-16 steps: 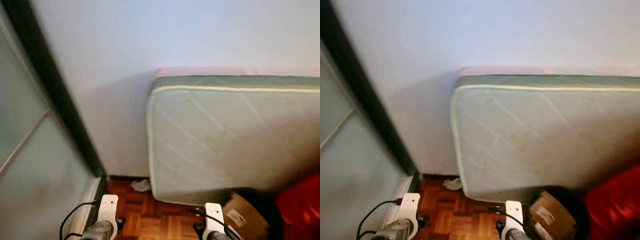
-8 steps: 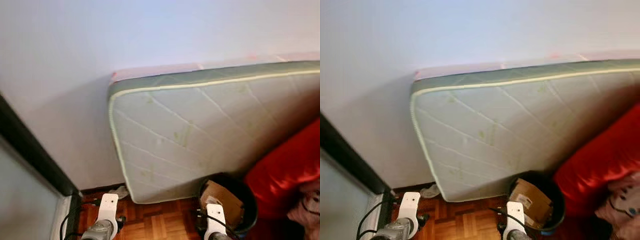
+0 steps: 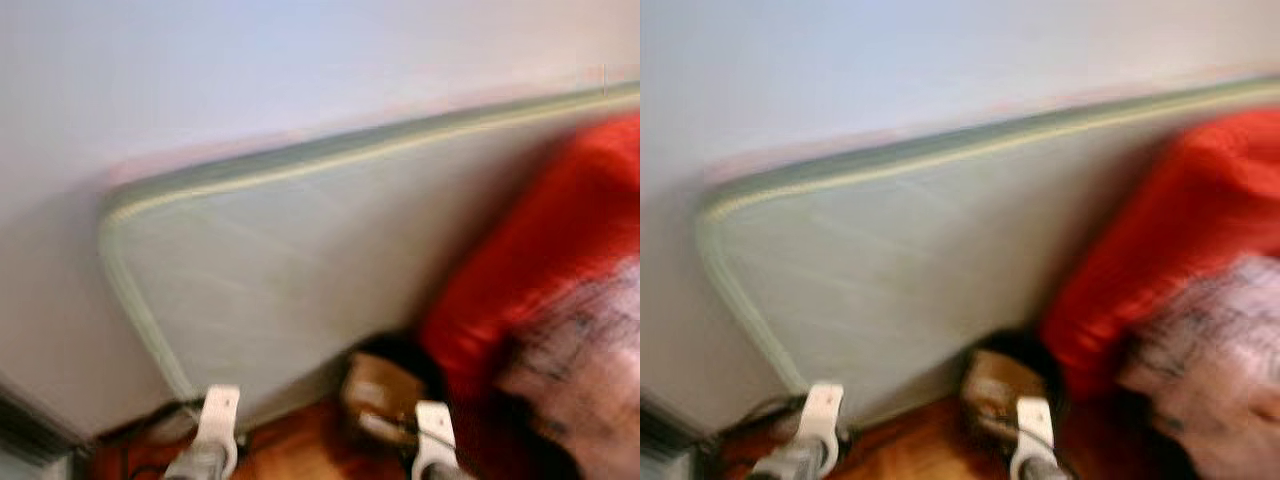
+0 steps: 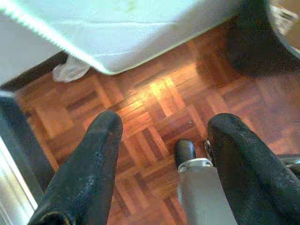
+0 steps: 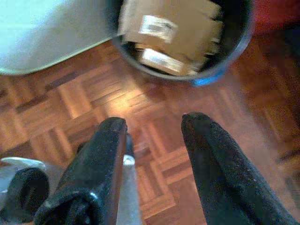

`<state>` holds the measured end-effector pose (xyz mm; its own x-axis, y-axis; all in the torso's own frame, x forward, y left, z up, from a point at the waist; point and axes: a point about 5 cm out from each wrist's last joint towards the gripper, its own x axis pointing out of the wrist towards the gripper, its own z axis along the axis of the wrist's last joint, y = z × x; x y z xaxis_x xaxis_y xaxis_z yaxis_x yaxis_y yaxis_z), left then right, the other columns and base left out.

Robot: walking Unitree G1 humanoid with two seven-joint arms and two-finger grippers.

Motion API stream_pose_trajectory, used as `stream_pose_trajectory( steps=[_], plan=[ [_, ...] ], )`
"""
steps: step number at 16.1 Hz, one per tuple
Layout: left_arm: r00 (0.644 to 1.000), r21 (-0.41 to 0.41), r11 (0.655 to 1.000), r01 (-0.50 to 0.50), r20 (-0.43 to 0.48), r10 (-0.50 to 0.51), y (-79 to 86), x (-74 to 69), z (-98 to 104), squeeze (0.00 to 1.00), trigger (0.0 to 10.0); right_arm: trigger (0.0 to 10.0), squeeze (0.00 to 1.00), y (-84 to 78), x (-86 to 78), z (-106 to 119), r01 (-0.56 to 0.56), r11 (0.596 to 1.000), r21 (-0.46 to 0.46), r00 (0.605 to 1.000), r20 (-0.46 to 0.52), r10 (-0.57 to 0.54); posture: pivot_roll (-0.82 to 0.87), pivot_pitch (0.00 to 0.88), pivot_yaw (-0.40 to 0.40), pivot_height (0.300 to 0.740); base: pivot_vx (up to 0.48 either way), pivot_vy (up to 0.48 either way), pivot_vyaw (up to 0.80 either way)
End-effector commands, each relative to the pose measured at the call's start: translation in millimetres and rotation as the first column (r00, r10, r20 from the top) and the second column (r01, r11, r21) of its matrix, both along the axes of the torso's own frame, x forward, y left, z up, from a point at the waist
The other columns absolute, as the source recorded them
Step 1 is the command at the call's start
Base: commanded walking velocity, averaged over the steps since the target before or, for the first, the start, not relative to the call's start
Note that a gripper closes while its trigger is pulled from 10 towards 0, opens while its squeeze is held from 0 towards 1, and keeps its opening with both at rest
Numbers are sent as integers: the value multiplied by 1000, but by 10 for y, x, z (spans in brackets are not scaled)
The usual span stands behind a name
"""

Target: Clean up the room

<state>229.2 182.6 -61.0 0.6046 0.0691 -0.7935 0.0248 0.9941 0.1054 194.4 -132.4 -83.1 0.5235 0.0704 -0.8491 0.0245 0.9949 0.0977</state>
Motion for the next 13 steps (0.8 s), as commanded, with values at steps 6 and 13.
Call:
stream_pose_trajectory(
  steps=[6, 13],
  plan=[
    [1000, 3, 1000, 17, 0, -17, -1, 15, 9, 0, 10000, 10000, 0, 31, -26, -13, 3, 1000, 9, 1000, -14, -3, -87, 0, -15, 740, 0, 0, -800],
    [1000, 0, 1000, 21, 4, -21, -10, 25, 15, 0, 10000, 10000, 0, 25, -21, -11, 1, 1000, 9, 1000, -16, -1, -88, 0, -18, 740, 0, 0, -800]
  ],
)
